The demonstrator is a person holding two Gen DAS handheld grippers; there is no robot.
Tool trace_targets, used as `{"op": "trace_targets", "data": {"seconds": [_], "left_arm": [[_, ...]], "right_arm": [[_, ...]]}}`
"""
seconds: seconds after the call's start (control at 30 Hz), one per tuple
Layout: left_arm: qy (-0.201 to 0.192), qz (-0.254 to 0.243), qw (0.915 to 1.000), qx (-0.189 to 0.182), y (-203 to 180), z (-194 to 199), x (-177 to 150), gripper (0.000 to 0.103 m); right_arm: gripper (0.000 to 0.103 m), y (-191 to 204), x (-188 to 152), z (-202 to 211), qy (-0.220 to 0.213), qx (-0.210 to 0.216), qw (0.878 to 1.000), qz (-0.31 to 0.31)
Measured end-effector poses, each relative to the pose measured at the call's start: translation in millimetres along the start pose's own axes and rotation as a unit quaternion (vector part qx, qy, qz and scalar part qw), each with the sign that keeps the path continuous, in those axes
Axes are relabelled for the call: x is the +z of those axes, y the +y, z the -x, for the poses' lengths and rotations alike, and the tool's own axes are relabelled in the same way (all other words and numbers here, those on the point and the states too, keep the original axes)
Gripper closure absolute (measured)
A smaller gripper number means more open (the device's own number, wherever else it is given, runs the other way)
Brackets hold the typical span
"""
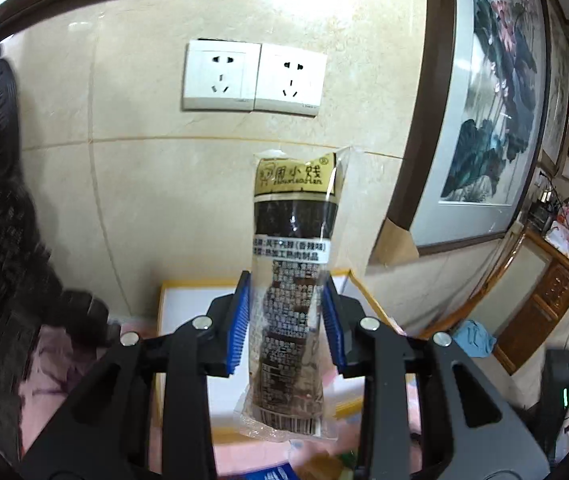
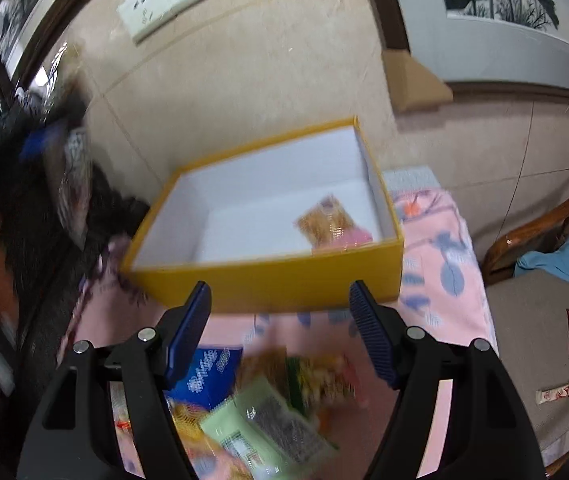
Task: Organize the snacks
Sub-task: 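Drop the biscuit bag into the yellow box with the right gripper while the left drops the tube in, then grasp the pale green snack bag with the right gripper while the left grasps the yellow candy bag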
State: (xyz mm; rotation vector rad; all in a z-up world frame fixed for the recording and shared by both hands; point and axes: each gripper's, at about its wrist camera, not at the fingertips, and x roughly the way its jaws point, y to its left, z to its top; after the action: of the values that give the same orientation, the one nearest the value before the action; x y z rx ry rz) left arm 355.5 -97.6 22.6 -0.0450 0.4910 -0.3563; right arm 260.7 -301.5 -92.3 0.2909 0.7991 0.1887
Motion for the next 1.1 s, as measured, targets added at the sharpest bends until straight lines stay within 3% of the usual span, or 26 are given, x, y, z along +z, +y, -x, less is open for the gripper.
{"op": "trace_targets", "data": {"seconds": [0.07,0.13,0.2,0.33,0.53,0.77,0.87,0.93,1.03,1.1], "left_arm": [[0.006,-0.002,1.0,0.0,-1,-20,9,0.066],[0.036,0.002,0.9993,0.012,1,-42,11,0.042],[0.045,0.017,0.9982,0.036,5,-49,12,0.03],[0.005,0.005,0.9991,0.041,6,-29,14,0.016],[0.015,0.028,0.9987,0.04,29,7,-8,0.014],[0.064,0.079,0.9916,0.08,73,50,-69,0.014],[0.091,0.085,0.987,0.101,89,67,-98,0.014],[0.11,0.081,0.984,0.115,96,79,-116,0.014],[0.135,0.07,0.9803,0.126,101,92,-138,0.014],[0.148,0.063,0.9793,0.122,99,98,-152,0.014]], "right_arm": [[0.031,4,-8,-2,0.01,0.013,1.0,0.014],[0.031,8,-14,-5,0.019,0.018,0.999,0.034],[0.031,13,-21,-7,0.029,0.024,0.998,0.06],[0.031,21,-33,-11,0.046,0.045,0.993,0.102],[0.031,33,-55,-24,0.094,0.075,0.978,0.17],[0.031,44,-98,-62,0.171,0.05,0.946,0.273],[0.028,50,-111,-71,0.162,0.024,0.935,0.315],[0.028,49,-112,-75,0.162,0.021,0.936,0.313],[0.045,42,-106,-77,0.165,0.02,0.941,0.294],[0.061,37,-99,-74,0.169,0.018,0.947,0.273]]}}
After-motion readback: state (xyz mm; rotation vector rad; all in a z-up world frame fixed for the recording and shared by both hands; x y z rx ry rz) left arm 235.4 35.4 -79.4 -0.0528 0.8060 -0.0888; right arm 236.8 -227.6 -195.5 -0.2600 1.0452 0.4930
